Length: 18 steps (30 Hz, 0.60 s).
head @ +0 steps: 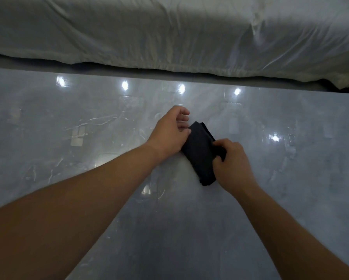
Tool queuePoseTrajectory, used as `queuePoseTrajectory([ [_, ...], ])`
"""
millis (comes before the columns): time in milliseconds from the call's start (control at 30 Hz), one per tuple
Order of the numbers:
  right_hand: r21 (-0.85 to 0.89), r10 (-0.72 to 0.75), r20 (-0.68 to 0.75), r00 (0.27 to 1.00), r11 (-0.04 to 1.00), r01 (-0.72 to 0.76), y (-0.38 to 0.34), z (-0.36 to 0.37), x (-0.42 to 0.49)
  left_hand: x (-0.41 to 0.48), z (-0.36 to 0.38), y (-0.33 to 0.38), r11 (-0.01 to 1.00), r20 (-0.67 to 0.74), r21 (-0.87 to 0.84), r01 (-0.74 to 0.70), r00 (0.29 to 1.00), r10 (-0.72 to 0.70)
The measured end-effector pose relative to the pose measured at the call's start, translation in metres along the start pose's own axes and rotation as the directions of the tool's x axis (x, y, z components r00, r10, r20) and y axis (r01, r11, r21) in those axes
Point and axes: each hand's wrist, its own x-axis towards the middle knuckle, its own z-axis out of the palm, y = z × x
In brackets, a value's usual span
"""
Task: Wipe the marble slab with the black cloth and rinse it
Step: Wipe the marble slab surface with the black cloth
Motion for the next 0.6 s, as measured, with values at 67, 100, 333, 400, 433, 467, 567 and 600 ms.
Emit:
queuePoseTrajectory([
  [67, -0.229, -0.200, -0.105, 0.974, 0.958, 0.172, 0.005, 0.001, 0.000, -0.002, -0.002, -0.007, 0.986, 0.001, 0.145, -0.080, 0.997, 0.080],
  [100, -0.299, -0.329, -0.090, 0.940, 0.909, 0.290, 0.005, 0.005, 0.000, -0.005, -0.007, -0.014, 0.955, -0.027, 0.271, -0.124, 0.990, 0.136],
  [333, -0.541, -0.504, 0.340, 0.794, 0.586, 0.603, 0.025, 0.042, 0.019, -0.041, -0.048, -0.067, 0.565, -0.029, 0.822, -0.072, 0.985, 0.168],
  [400, -0.585, -0.447, 0.234, 0.863, 0.645, 0.492, 0.028, 0.035, 0.037, -0.043, -0.055, -0.074, 0.530, -0.052, 0.848, -0.004, 0.995, 0.090],
  [433, -0.591, -0.393, 0.150, 0.907, 0.700, 0.401, 0.028, 0.030, 0.048, -0.044, -0.057, -0.076, 0.524, -0.063, 0.852, 0.018, 0.996, 0.067],
  [467, -0.574, -0.330, 0.065, 0.942, 0.760, 0.306, 0.026, 0.025, 0.060, -0.043, -0.058, -0.078, 0.522, -0.070, 0.852, 0.029, 0.996, 0.059],
  [567, -0.500, -0.201, -0.066, 0.977, 0.855, 0.142, 0.005, 0.029, 0.087, -0.043, -0.060, -0.081, 0.537, -0.094, 0.843, 0.038, 0.993, 0.076],
  [600, -0.504, -0.215, -0.067, 0.974, 0.850, 0.152, -0.005, 0.036, 0.089, -0.042, -0.060, -0.082, 0.546, -0.099, 0.837, 0.040, 0.992, 0.080],
])
